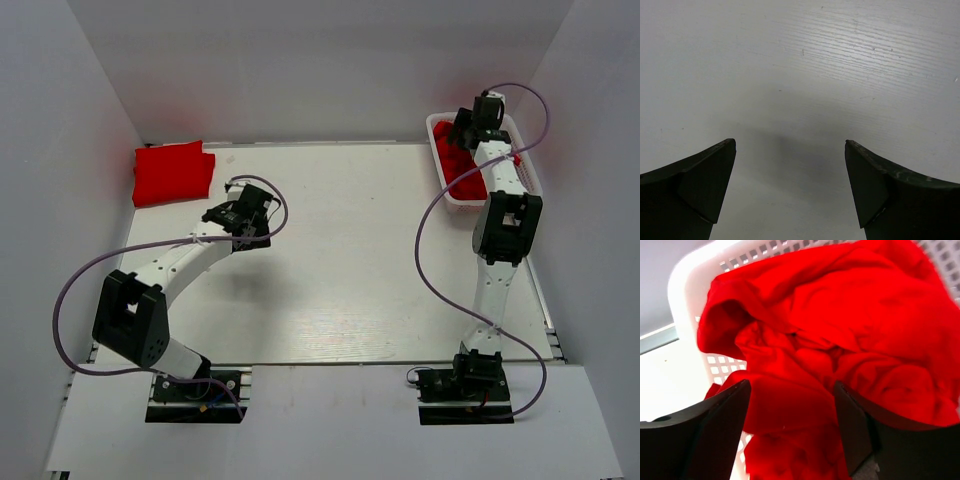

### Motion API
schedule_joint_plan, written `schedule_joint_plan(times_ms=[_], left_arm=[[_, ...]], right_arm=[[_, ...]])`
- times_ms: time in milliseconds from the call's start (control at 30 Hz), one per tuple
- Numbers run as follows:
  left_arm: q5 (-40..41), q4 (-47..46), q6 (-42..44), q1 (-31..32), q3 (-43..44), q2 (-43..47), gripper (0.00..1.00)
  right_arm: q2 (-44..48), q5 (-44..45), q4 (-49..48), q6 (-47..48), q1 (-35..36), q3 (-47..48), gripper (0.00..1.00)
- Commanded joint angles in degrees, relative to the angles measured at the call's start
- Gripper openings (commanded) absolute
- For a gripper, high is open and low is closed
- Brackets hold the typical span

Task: Fold and stack the t-shirts
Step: Grab crumpled tshirt from bin with the right arm

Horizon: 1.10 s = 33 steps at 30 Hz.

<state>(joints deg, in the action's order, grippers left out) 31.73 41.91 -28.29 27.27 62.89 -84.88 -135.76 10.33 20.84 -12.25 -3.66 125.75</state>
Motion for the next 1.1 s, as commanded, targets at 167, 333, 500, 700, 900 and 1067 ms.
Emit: schedule_joint_plan(times_ms=[167,333,500,700,900,1067], left_arm=[[-0.7,-1.13,0.34,-0.2,3.29,-0.72,1.0],[-0.08,-1.13,0.34,-0.2,3.9,-0.72,1.0],[1.06,-0.07,-0.27,-0.2,3.9,-0.72,1.0],[1.76,-0.07,-0.27,-0.2,4.52,1.03,1.0],[1.76,-1.74,1.4,-0.2,6.36,2.08,1.0],[-0.08,-4.73,2.54,-0.2,5.84,3.14,1.0]], right_arm=[[-1.52,-6.89,-5.63,-2.34,-1.0,-1.47,0.5],[-1.17,-7.78,-5.2,-2.87,-0.91,-2.18,0.2],[1.11,-6.73,-6.16,-3.74,-1.17,-3.32,0.0],[9.89,0.83,-10.02,-3.92,-1.35,-4.28,0.0],[20.88,8.3,-19.52,-1.9,-1.61,-8.68,0.0],[24.67,9.01,-22.78,2.31,-1.35,-3.86,0.0]])
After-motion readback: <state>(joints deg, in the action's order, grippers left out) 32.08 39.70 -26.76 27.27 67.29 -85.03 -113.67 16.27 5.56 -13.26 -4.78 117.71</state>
